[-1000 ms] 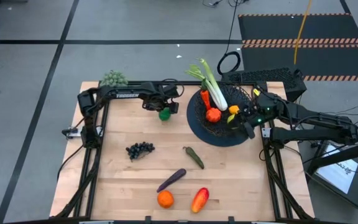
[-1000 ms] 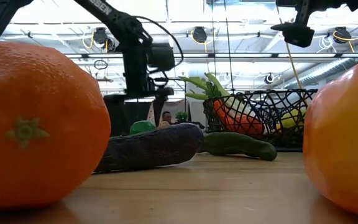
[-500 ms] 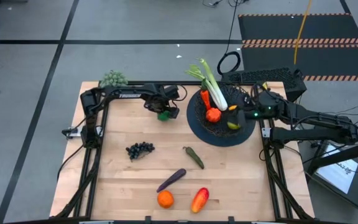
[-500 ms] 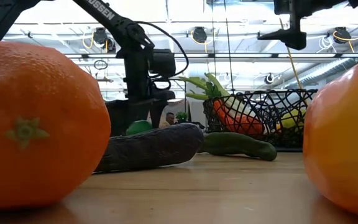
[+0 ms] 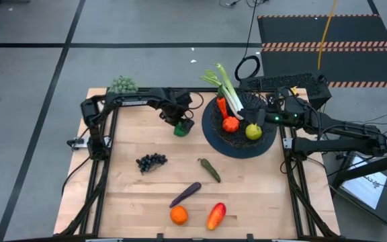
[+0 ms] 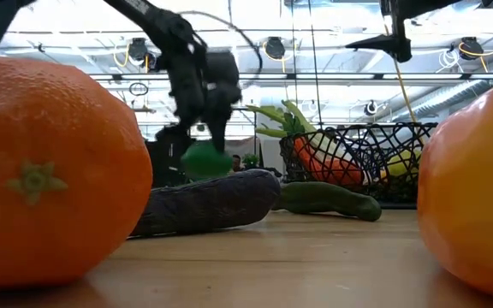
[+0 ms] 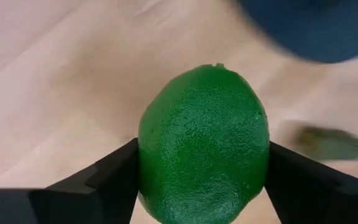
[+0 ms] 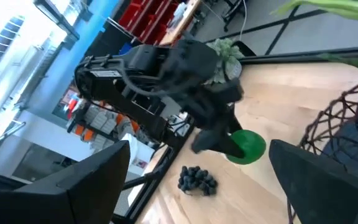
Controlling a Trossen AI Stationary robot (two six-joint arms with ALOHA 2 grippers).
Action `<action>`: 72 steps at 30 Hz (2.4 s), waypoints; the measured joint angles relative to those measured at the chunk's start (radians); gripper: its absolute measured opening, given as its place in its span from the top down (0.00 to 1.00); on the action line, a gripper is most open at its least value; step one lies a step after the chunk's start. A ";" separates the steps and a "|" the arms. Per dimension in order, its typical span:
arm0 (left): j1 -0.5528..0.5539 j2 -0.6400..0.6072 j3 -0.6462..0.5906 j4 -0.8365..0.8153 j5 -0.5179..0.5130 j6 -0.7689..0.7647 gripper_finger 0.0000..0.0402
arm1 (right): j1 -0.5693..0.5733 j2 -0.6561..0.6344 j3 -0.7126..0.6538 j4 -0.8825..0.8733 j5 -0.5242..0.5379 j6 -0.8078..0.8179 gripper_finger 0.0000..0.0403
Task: Build produce basket
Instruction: Put the green lime into the black woven basket
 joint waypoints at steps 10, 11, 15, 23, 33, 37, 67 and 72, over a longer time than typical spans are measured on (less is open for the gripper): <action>0.003 -0.306 0.000 0.057 0.026 -0.049 0.32 | 0.001 0.019 0.000 0.029 0.058 0.010 0.06; 0.004 -0.334 0.000 0.062 0.023 -0.065 0.32 | 0.000 0.022 0.000 0.039 0.058 0.016 0.06; 0.005 -0.435 0.000 0.105 -0.017 -0.156 0.30 | 0.000 0.023 0.000 0.088 0.056 0.028 0.06; -0.015 -0.564 0.000 0.196 -0.038 -0.506 0.29 | 0.009 0.022 0.000 0.131 -0.011 0.014 0.06; -0.185 -0.602 0.001 0.255 -0.137 -0.758 0.28 | 0.009 0.023 0.000 0.125 -0.249 -0.074 0.06; -0.260 -0.596 0.001 0.252 -0.232 -0.817 0.28 | 0.009 0.023 0.000 0.127 -0.297 -0.073 0.06; -0.330 -0.594 0.001 0.547 -0.404 0.372 0.28 | 0.009 0.023 0.000 0.127 -0.312 0.057 0.06; -0.330 -0.594 0.001 0.547 -0.405 0.545 0.28 | 0.008 0.023 0.000 0.128 -0.216 0.288 0.06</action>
